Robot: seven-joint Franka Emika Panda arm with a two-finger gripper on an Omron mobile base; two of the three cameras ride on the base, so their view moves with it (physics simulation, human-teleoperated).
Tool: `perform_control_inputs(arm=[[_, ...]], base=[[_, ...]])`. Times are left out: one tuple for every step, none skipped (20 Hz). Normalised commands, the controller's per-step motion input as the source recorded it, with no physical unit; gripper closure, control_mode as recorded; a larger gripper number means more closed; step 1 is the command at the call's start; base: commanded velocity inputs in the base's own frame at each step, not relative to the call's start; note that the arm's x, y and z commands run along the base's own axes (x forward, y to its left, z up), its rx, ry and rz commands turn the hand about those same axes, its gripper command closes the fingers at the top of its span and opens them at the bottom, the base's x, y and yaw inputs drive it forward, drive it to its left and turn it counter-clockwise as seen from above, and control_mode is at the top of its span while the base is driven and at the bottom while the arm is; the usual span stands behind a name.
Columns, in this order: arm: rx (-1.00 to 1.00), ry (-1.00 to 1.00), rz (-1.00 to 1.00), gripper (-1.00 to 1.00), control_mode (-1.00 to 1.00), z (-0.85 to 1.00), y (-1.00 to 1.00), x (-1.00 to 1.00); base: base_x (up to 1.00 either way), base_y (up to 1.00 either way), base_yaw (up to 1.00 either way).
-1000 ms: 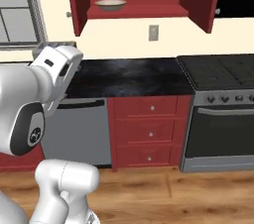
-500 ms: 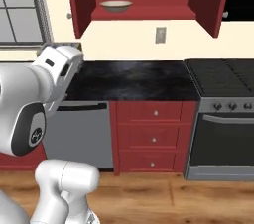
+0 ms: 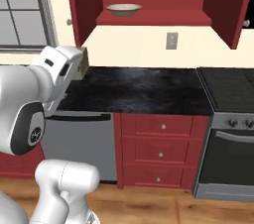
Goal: Move the bowls from the cabinet to the plates on the dining table.
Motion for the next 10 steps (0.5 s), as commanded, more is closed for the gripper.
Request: perform_control_inputs(arm=[[0.00,0.00,0.00,-1.00,1.00,0.00,0.00,0.00],[0.00,0.00,0.00,-1.00,1.00,0.00,0.00,0.00],[0.00,0.00,0.00,-1.00,1.00,0.00,0.00,0.00],[0.00,0.00,0.00,-1.00,1.00,0.00,0.00,0.00],[0.00,0.00,0.00,-1.00,1.00,0.00,0.00,0.00],[0.00,0.00,0.00,-1.00,1.00,0.00,0.00,0.00],[0.00,0.00,0.00,-1.00,1.00,0.00,0.00,0.00],[0.00,0.00,0.00,-1.00,1.00,0.00,0.00,0.00],[0.00,0.00,0.00,-1.00,1.00,0.00,0.00,0.00],[0.00,0.00,0.00,-1.00,1.00,0.00,0.00,0.00]], base=[[0.49,-0.28,0.17],[0.49,-0.28,0.17],[0.49,-0.28,0.18],[0.50,-0.28,0.18],[0.52,-0.26,0.18],[0.52,-0.28,0.19],[0.51,-0.31,0.19],[0.50,-0.39,0.20],[0.47,-0.42,0.20],[0.46,-0.42,0.20]])
